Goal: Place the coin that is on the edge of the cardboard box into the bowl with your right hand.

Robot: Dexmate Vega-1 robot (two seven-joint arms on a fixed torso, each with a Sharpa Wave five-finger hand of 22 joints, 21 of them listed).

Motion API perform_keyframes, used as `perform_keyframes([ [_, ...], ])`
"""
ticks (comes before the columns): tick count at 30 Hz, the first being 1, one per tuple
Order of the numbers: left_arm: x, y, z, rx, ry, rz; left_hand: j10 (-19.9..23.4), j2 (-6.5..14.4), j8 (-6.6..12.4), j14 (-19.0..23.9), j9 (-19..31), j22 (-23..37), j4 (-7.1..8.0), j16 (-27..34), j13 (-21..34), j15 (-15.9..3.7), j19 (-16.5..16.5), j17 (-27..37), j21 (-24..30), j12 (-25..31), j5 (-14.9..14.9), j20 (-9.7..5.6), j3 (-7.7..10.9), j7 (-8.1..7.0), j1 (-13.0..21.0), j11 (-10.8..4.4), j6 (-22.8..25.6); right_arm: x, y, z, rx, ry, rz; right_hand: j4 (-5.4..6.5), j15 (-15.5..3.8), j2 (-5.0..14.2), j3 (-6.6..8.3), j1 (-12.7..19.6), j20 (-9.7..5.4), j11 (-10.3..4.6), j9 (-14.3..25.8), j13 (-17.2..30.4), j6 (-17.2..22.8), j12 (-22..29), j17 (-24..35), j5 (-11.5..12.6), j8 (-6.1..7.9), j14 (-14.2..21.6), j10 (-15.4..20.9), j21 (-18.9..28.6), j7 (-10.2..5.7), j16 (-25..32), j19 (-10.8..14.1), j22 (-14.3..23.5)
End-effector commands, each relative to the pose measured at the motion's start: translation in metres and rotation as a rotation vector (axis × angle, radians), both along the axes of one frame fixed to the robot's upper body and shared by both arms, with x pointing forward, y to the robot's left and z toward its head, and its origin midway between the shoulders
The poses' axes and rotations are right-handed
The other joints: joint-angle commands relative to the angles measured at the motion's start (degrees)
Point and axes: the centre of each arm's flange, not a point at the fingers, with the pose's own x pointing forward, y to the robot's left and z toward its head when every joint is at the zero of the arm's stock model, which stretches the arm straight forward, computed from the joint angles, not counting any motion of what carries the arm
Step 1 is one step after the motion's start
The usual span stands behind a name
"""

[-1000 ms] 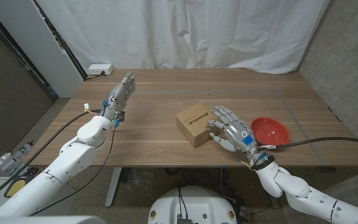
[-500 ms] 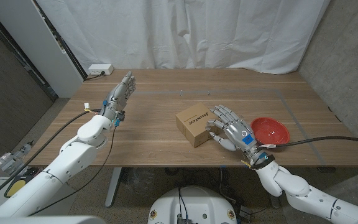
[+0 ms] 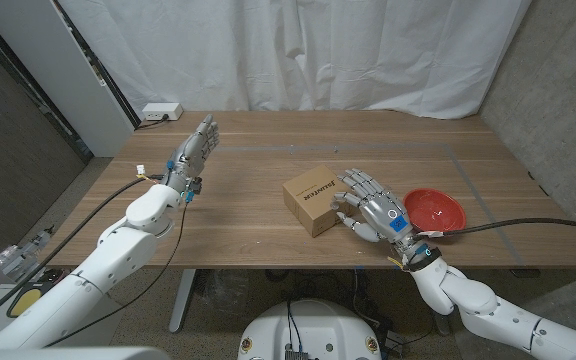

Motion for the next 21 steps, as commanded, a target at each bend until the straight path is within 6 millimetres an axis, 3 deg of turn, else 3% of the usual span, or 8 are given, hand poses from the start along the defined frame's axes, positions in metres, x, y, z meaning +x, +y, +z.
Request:
perform_keyframes([
  [1, 0.0024, -0.0004, 0.0003, 0.000, 0.003, -0.001, 0.02, 0.26, -0.16, -0.27, 0.17, 0.11, 0.03, 0.01, 0.16, 0.21, -0.29, 0.31, -0.19, 0.02, -0.08, -1.65, -0.11, 0.08, 0.29, 0.24, 0.44, 0.0030, 0.0014, 0.0016, -0.003, 0.002, 0.005, -0.12, -0.53, 0.76, -0.18, 0.46, -1.74, 0.04, -0.04, 0.29, 1.53, 0.64, 0.21, 0.40, 0.74, 0.85, 0.94, 0.33, 0.10, 0.25, 0.58, 0.14],
  [21, 0.0033, -0.0002, -0.0022, -0.004, 0.010, 0.002, 0.04, 0.32, -0.14, -0.35, 0.17, 0.11, 0.03, -0.01, 0.16, 0.29, -0.35, 0.31, -0.19, 0.03, -0.08, -1.64, -0.24, 0.03, 0.33, 0.41, 0.48, 0.0039, -0.0009, 0.0050, -0.012, 0.002, 0.009, -0.26, -0.99, 1.38, -0.34, 0.98, -1.86, -0.68, -0.32, 0.36, 6.27, 1.55, 0.12, 0.30, 3.09, 2.37, 2.68, 0.70, -0.03, 0.51, 1.10, 0.10],
])
